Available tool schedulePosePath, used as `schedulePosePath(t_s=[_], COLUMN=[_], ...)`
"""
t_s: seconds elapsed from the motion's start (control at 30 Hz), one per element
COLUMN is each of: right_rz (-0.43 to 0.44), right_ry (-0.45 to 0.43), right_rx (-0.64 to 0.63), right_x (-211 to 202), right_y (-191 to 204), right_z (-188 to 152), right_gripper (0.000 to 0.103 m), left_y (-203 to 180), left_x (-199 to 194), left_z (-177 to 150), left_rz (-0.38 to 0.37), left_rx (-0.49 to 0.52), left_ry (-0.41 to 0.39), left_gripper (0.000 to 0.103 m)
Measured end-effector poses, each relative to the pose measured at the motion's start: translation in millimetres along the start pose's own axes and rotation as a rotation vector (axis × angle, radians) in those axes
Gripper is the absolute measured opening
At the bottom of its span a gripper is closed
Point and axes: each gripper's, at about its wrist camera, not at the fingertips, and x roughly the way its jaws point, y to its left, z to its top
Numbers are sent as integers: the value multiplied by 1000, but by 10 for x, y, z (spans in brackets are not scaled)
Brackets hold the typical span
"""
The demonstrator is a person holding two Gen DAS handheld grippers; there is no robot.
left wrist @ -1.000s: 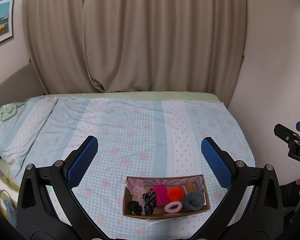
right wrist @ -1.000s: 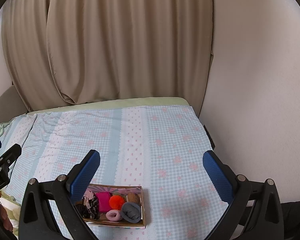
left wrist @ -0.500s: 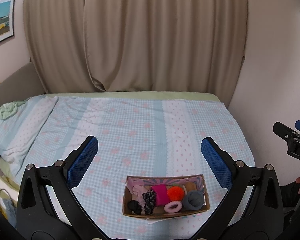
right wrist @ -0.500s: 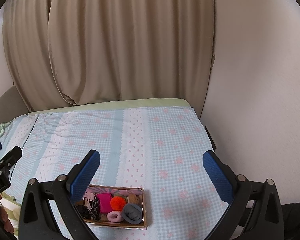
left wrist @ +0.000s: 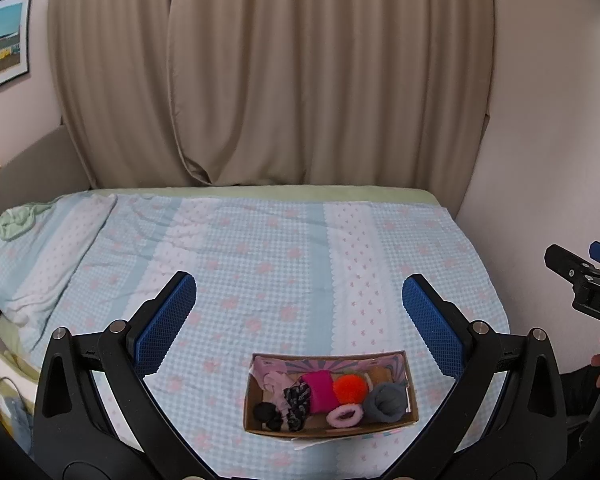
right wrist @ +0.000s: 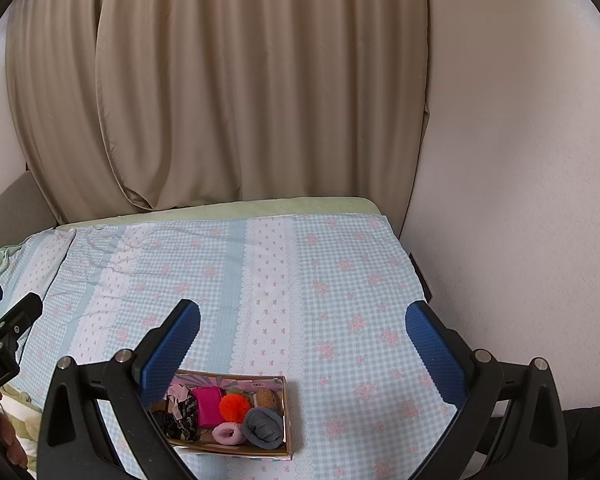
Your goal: Organize soft objects
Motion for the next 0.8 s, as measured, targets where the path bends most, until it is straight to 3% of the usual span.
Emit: schedulePosePath(t_s=[0.53,0.8], right_rz=[5,3], right_ry=[0,28], right_rx=[-2,-2], right_x=[1,115], right_y=[-14,-12], right_z=[0,-2], right_gripper=[102,102], left_y=[-51,-2], left_x=[-86,90], left_z=[-29,-62], left_rz=[6,-7], left_rx=[22,7], left_ry=[-39,1], left_gripper=[103,103])
